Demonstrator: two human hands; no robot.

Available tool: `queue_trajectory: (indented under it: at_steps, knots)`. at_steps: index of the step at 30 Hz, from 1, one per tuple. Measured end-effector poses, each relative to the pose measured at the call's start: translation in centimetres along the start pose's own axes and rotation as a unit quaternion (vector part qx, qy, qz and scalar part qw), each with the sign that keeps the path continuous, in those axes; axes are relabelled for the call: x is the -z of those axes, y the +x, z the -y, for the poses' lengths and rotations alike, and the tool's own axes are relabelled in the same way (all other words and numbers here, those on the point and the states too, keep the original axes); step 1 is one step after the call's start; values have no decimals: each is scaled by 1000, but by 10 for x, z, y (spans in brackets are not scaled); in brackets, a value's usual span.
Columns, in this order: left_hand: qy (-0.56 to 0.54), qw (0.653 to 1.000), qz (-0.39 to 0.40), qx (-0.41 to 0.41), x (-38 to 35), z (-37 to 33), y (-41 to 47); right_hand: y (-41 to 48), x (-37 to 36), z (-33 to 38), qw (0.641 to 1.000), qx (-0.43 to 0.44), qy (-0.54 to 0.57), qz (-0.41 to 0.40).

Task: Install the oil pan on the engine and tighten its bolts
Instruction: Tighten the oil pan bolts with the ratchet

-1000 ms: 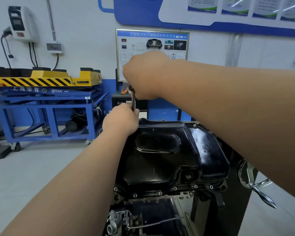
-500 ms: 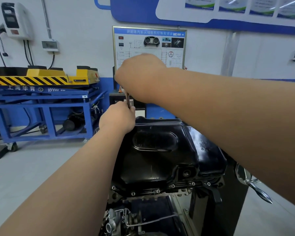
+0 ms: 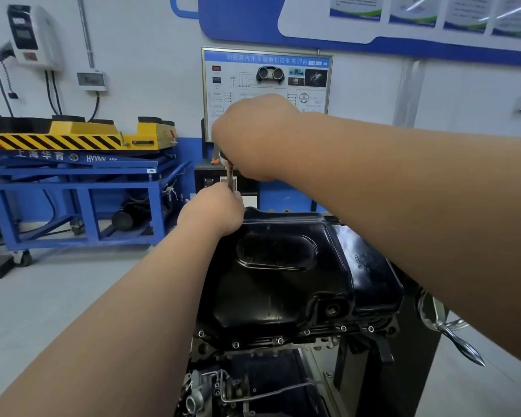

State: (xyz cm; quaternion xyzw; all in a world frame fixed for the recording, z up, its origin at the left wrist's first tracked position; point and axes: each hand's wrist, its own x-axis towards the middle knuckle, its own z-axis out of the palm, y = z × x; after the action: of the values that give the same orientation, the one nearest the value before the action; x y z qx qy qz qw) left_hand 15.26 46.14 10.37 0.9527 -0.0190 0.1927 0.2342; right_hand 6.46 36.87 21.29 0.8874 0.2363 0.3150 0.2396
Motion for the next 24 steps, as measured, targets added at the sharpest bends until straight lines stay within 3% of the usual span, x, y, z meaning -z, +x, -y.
queue_trajectory:
  at_steps: [4, 7, 15, 24]
  knots:
    - [-19, 1000, 3, 15, 1, 3, 0, 4, 1, 3, 999, 29, -33, -8]
    - [-44, 996, 72, 33, 10, 0, 0, 8, -1, -1, 1000, 2, 1, 5]
    - [22, 976, 217, 12, 7, 0, 25, 11, -11, -8, 998, -15, 46, 51]
    - [28, 983, 170, 55, 2, 6, 32, 23, -7, -21, 992, 123, -30, 11]
